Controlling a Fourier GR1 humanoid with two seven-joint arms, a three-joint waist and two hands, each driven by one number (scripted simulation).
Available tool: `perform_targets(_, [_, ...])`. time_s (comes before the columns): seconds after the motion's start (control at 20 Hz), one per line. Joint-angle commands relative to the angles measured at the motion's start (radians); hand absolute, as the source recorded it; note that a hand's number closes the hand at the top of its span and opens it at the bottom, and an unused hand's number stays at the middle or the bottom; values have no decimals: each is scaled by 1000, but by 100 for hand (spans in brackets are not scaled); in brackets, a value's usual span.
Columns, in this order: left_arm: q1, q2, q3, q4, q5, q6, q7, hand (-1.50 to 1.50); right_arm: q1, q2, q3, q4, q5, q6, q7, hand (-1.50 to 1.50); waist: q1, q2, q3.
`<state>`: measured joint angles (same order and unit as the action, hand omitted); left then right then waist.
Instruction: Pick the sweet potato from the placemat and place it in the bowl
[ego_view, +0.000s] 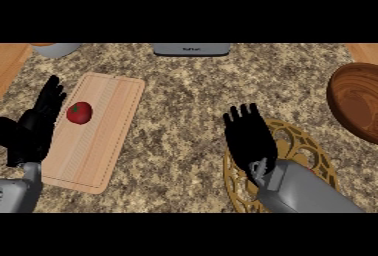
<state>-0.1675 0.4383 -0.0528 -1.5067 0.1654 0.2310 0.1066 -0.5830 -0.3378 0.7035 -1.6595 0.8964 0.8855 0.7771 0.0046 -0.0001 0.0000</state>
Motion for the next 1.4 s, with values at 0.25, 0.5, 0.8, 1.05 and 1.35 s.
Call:
perform_targets(0.25, [39,-42,22,-36,-53,-22,3,0,109,-5,16,94,152,-130,-95,-150,1,1,0])
perform_targets(0.5, [59,-47,53,-111,-62,-49,58,0,177,25,1,58,210,-92,-85,-150,-1,-1,0])
perform_targets(0.8, [22,-41,131,20,-60,-140,-35,0,182,42,-39,88,276,-112,-158,-150,-3,0,0])
perform_targets(1.05, [3,-110,102,45,-107,-104,-37,0,152,39,-75,246,332,-237,-250,-150,-2,2,0])
perform_targets(1.35, [24,-112,121,-42,-111,-117,25,0,146,131,-129,315,343,-161,-240,150,2,1,0])
